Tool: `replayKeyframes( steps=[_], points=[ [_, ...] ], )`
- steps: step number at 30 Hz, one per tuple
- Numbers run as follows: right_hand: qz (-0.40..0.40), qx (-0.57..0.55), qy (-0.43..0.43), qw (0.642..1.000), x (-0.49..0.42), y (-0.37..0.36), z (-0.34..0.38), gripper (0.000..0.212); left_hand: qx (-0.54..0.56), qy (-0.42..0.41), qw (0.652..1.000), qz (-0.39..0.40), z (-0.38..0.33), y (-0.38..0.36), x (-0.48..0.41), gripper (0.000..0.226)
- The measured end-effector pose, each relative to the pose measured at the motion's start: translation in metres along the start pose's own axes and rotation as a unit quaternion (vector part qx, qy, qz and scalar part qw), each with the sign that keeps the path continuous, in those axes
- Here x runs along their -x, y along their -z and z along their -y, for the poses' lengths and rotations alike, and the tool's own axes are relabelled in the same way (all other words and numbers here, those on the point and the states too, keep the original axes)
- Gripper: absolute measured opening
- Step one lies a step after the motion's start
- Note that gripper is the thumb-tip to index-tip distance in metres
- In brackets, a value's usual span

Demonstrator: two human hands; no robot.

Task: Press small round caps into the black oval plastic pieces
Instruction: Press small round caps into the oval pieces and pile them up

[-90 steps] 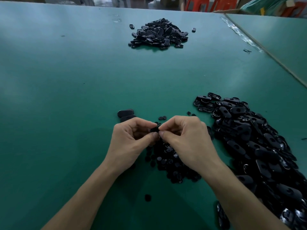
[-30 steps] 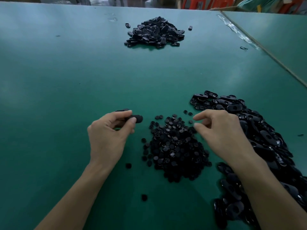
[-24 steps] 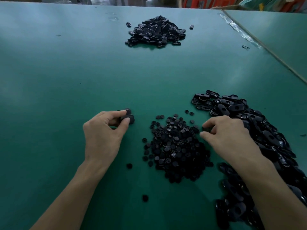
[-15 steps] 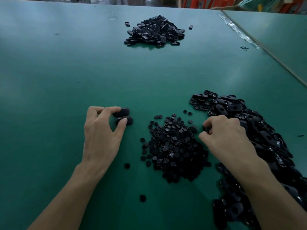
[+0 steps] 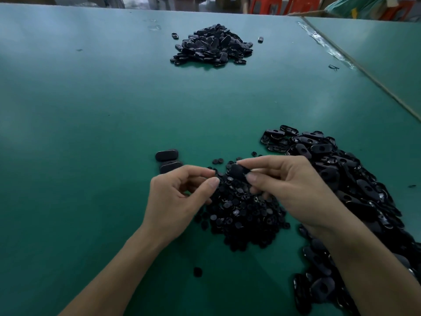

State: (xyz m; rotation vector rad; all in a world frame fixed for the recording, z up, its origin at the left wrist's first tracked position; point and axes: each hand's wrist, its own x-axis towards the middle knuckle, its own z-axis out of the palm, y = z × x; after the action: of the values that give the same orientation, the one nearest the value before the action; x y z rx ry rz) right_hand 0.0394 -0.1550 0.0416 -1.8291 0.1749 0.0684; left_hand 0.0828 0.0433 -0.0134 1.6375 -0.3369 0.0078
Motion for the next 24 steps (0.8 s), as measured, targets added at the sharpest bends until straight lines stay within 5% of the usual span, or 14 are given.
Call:
replayKeyframes(
  steps=[7, 17, 21, 24],
  points=[
    [0.043, 0.005, 0.010, 0.999, -0.003, -0.025, 0.007, 0.028, 0.105, 0.033, 0.992, 0.056, -0.001, 0.005, -0.002, 0.015],
    [-0.015, 0.010, 0.021, 1.000, -0.010, -0.028, 0.003, 0.015, 0.112, 0.062, 0.990, 0.052, 0.008, 0.007, -0.006, 0.013],
    [-0.053, 0.158, 0.064, 0.984, -0.012, -0.024, 0.001, 0.013, 0.128, 0.059, 0.990, 0.005, 0.011, 0.008, -0.009, 0.007],
    [-0.012, 0.277, 0.050, 0.959, -0.009, -0.023, -0.002, 0.006, 0.153, 0.066, 0.986, -0.021, 0.012, 0.009, -0.010, 0.007]
  ],
)
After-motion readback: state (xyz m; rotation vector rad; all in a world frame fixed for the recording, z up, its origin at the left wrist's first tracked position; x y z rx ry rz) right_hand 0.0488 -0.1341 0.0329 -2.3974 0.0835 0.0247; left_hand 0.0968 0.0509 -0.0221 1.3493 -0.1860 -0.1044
